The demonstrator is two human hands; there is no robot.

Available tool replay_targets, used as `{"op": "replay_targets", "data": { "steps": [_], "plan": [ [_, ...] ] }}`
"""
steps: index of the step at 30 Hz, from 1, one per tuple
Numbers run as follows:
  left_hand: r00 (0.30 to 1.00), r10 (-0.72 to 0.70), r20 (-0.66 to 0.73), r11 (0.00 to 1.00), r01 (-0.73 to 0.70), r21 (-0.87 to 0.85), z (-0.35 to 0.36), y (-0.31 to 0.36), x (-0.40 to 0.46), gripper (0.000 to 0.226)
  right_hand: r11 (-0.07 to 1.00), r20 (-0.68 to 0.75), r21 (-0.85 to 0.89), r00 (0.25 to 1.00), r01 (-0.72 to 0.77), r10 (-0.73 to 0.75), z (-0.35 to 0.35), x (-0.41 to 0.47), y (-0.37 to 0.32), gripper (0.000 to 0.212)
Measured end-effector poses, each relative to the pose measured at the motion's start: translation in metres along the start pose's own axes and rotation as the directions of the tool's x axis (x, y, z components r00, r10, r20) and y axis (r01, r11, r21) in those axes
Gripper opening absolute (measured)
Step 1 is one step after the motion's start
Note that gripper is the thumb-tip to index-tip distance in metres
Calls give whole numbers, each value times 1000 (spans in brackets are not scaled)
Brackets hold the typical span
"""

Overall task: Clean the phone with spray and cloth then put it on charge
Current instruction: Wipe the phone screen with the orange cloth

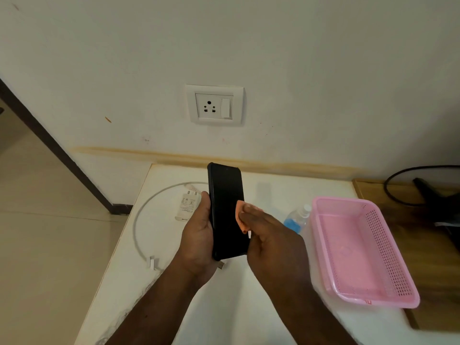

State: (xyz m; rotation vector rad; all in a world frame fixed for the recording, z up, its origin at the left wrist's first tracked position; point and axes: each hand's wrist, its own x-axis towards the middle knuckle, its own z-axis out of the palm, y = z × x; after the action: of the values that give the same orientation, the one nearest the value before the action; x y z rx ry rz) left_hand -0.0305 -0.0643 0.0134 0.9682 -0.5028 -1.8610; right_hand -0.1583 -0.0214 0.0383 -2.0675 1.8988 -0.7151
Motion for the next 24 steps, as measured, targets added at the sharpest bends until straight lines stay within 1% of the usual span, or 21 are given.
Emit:
{"op": "replay_targets", "data": {
  "steps": [2,3,5,7,9,12,14,15,17,18,19,20,21,22,24],
  "plan": [
    [1000,-15,22,1000,15,-11,-2,4,2,65,1000,19,9,1000,-13,13,1,-5,-10,52],
    [999,-22,36,1000,23,-13,-2,6,3,67,1000,39,26,999,11,-12,3,-8,-19,56],
    [998,-34,54,998,36,-48,-3,8,3,70,993,70,-30,992,111,-108,9,-12,-33,65],
    [997,-52,64,995,57,-84,-3,8,3,71,986,82,-91,988,142,-134,11,-11,-38,68],
    [997,-48,64,996,52,-70,-4,6,3,69,992,69,-78,993,98,-93,10,-9,-30,68],
    [997,-51,53,996,55,-66,-4,4,3,63,999,37,-42,999,18,-17,1,-4,-16,59],
    [997,-53,53,995,57,-79,-4,6,3,64,1000,16,-1,1000,21,-21,2,-3,-8,55],
    [997,-48,52,996,52,-76,-5,9,4,66,999,20,-10,999,34,-34,3,-4,-6,56],
    [997,-34,62,997,39,-69,-8,13,6,70,998,80,-30,996,49,-46,5,-8,-14,60],
    [997,-28,67,996,33,-77,-9,14,7,72,998,116,-2,991,61,-60,7,-10,-22,64],
    [997,-28,72,995,35,-93,-9,14,7,73,994,122,-2,987,107,-106,11,-13,-28,68],
    [996,-37,79,993,46,-108,-9,13,6,74,989,136,-42,981,145,-138,15,-15,-33,70],
    [995,-49,88,991,59,-119,-9,12,6,74,983,146,-96,980,153,-138,16,-15,-38,70],
    [994,-54,97,990,66,-123,-8,10,5,74,984,134,-113,983,140,-125,15,-14,-38,70],
    [994,-47,97,992,58,-113,-7,6,6,72,994,109,-49,990,97,-91,14,-10,-30,69]
  ]
}}
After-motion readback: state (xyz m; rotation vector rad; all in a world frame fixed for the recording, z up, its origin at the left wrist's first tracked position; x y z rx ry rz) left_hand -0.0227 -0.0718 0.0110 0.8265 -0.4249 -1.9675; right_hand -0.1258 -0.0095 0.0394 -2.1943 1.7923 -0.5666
